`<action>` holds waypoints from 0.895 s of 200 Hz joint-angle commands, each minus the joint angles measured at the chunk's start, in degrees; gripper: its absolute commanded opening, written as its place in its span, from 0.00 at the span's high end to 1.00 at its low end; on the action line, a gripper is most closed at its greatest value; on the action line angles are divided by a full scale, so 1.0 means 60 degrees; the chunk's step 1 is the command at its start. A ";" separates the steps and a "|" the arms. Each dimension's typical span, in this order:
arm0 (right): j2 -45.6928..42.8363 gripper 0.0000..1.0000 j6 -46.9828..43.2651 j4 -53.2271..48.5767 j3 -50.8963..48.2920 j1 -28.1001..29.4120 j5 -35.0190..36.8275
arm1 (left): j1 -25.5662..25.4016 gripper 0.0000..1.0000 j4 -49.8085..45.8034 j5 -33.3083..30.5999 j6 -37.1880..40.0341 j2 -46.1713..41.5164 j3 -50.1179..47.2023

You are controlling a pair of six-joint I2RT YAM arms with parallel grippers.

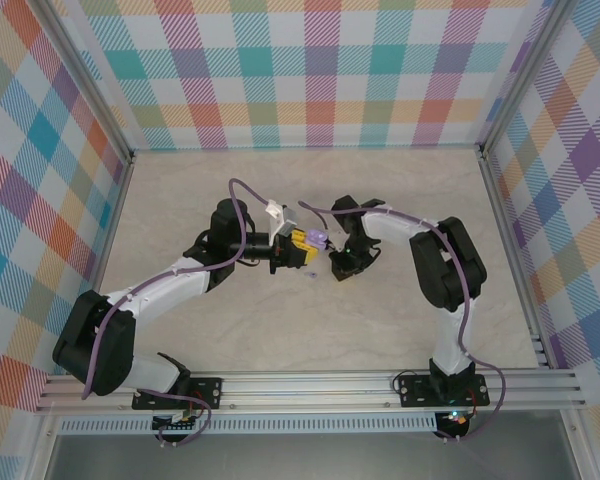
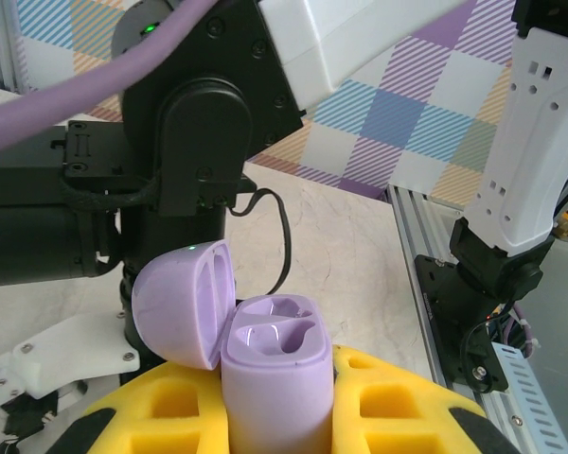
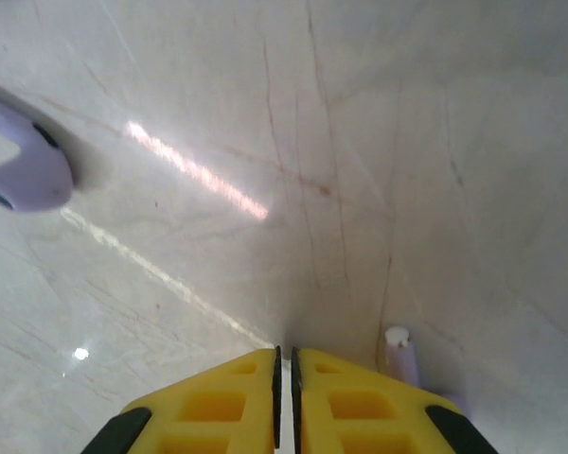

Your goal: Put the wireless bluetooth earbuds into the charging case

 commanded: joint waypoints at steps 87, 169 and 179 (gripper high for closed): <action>-0.0285 0.88 0.0985 -0.0162 0.0985 0.0039 0.2016 | 0.0110 1.00 -0.0149 0.0203 0.0214 -0.0309 0.0334; 0.0606 0.88 0.0691 -0.0599 0.1374 0.0042 0.2000 | 0.0110 1.00 -0.0206 0.0195 0.0231 -0.0337 0.0322; 0.0643 0.88 0.0602 -0.0626 0.1335 0.0037 0.1857 | 0.0114 1.00 -0.0205 0.0185 0.0232 -0.0337 0.0321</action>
